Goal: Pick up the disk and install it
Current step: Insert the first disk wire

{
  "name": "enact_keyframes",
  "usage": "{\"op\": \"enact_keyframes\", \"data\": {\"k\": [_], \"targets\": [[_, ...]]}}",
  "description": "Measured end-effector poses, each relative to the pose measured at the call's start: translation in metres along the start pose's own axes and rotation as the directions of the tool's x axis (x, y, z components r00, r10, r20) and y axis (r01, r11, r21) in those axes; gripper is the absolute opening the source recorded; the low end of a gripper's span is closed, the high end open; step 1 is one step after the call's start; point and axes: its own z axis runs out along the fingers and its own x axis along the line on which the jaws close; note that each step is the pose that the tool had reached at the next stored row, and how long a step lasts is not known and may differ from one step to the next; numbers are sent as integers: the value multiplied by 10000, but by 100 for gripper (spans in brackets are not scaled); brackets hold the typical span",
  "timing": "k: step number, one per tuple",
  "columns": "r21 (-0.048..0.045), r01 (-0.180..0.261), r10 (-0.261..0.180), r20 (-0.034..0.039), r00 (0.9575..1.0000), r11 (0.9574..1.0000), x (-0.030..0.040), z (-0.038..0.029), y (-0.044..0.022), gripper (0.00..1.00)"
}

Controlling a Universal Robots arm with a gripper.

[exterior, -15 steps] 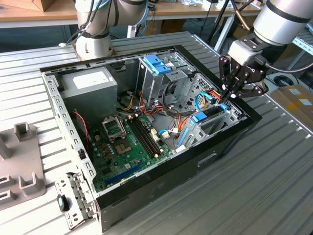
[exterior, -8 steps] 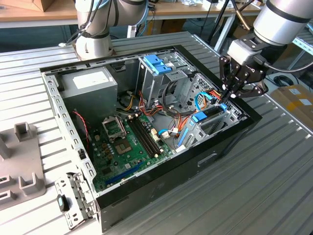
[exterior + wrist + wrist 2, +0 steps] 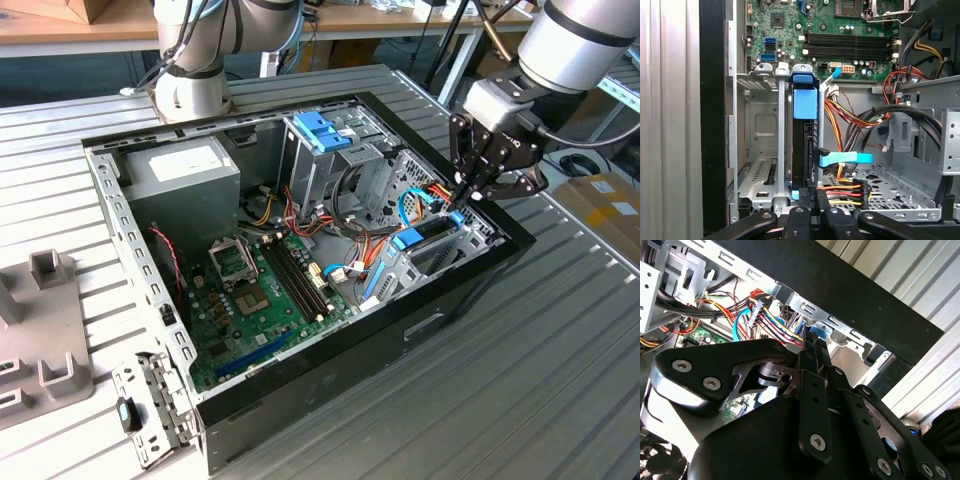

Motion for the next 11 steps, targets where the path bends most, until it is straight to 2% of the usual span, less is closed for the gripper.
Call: {"op": "enact_keyframes", "data": {"k": [7, 11], "targets": [[6, -118, 118, -7, 9999, 9999, -1, 2, 52, 17], [27, -567, 567, -38, 9984, 9984, -1, 12, 54, 17]]}}
